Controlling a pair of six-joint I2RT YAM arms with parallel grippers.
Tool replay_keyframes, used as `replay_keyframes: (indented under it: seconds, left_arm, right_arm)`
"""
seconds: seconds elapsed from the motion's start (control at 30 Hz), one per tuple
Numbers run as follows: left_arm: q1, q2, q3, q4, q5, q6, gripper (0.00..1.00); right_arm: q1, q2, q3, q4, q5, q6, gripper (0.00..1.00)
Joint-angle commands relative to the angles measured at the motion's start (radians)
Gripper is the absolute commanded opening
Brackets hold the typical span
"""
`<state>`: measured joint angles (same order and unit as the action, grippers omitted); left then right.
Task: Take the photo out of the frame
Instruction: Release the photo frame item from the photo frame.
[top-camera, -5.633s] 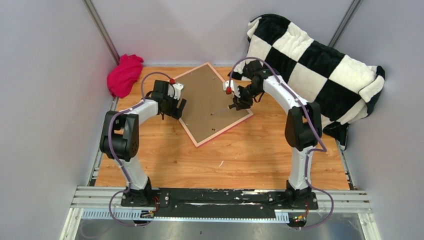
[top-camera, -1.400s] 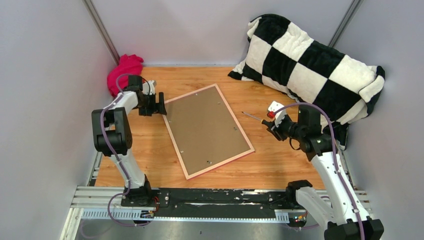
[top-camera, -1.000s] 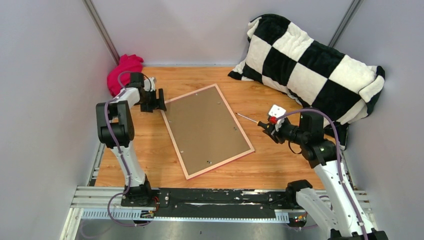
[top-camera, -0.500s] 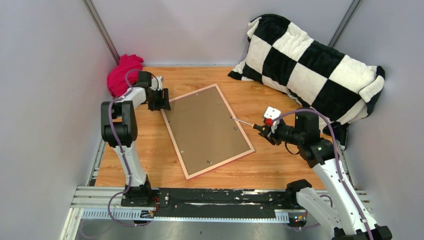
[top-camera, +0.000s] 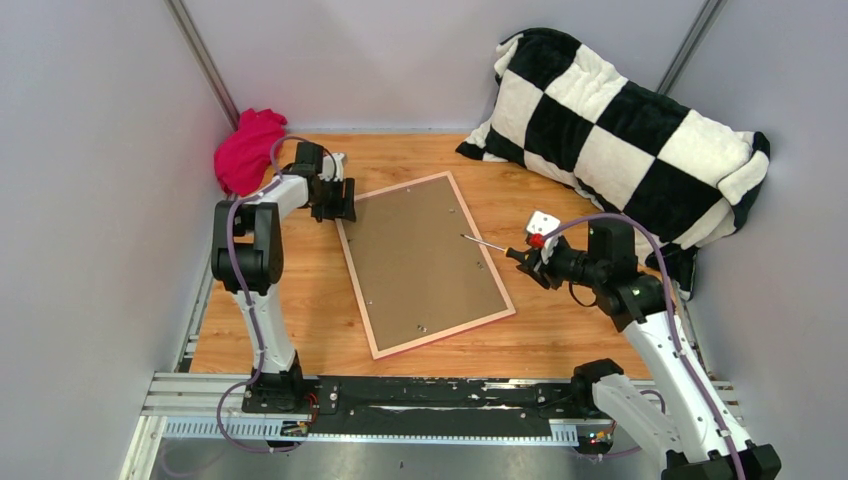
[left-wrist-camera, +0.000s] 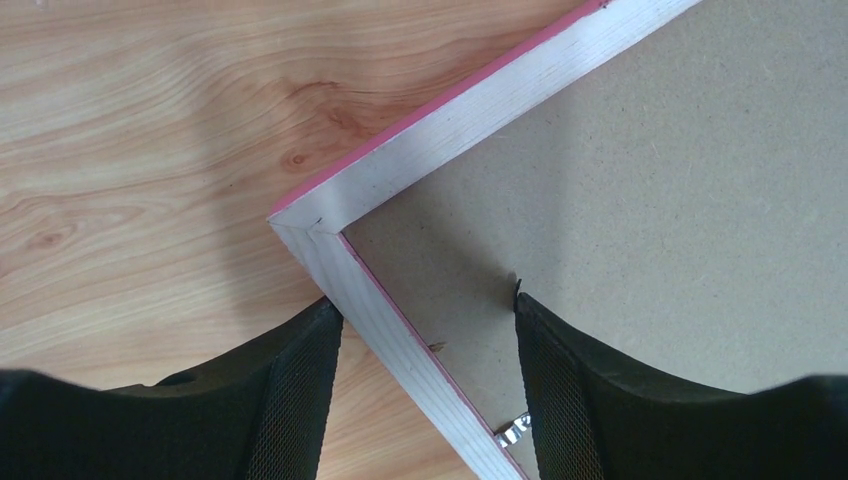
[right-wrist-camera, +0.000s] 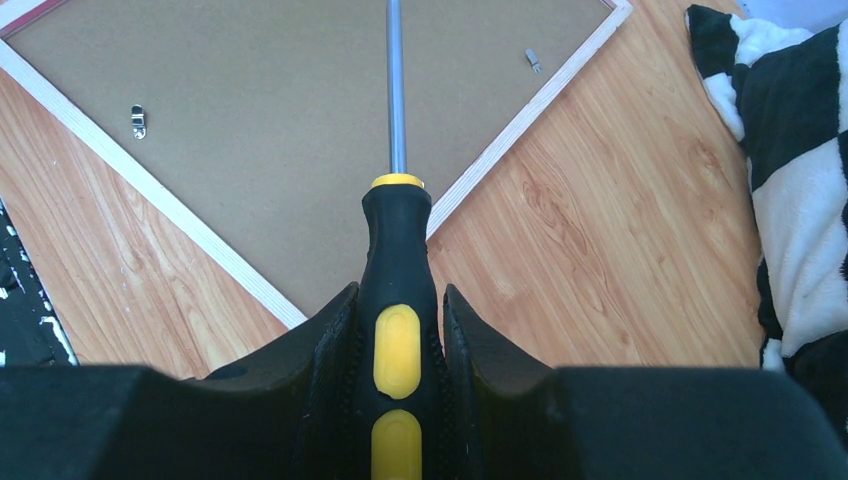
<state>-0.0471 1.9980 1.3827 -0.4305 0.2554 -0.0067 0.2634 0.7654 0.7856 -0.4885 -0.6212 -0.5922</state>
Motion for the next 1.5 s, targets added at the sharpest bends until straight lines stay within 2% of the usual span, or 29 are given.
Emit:
replay_keyframes:
  seconds: [0.0,0.13,0.23,0.47,0.5,0.57,0.63,0.7,1.0,1.07,1.3,1.47]
  left_arm:
    - [0.002,0.018,-0.017,0.018,0.053,0.037,0.63]
    - [0.003,0.032,-0.008,0.003,0.062,0.065,0.62]
    - [0.003,0.068,0.032,-0.031,0.059,0.063,0.54]
    - [-0.01,0.116,0.032,-0.02,0.063,0.04,0.53]
    - [-0.009,0.121,0.039,-0.023,0.066,0.041,0.49]
    - [-0.011,0.129,0.055,-0.027,0.067,0.041,0.42]
    - [-0.016,0.133,0.071,-0.026,0.07,0.045,0.28]
    - [-0.019,0.138,0.086,-0.024,0.079,0.055,0.19]
    - [-0.027,0.184,0.162,-0.058,0.158,0.104,0.1]
    - [-0.033,0.194,0.177,-0.072,0.162,0.113,0.01]
    - [-0.034,0.213,0.197,-0.103,0.197,0.131,0.0]
    - [-0.034,0.221,0.199,-0.116,0.233,0.148,0.0]
  right_arm:
    - [-0.01,-0.008,-0.013,0.022,-0.031,0.007,0.0]
    - [-0.009,-0.036,-0.008,0.024,-0.036,0.028,0.0]
    - [-0.009,-0.033,-0.007,0.024,-0.044,0.041,0.0]
    - [0.07,0.061,0.048,0.04,0.027,0.02,0.0]
    - [0.08,0.083,0.066,0.038,0.023,0.015,0.0]
    - [0.082,0.149,0.113,0.035,-0.025,-0.01,0.0]
    - [0.082,0.224,0.169,0.032,-0.055,-0.054,0.0]
    - [0.082,0.307,0.232,0.022,-0.086,-0.102,0.0]
    - [0.071,0.668,0.486,0.017,-0.064,-0.266,0.0]
    - [0.063,0.765,0.533,0.019,-0.05,-0.288,0.0]
    - [0.033,1.037,0.723,0.022,0.017,-0.265,0.0]
    - [0.03,1.14,0.812,0.028,0.087,-0.244,0.0]
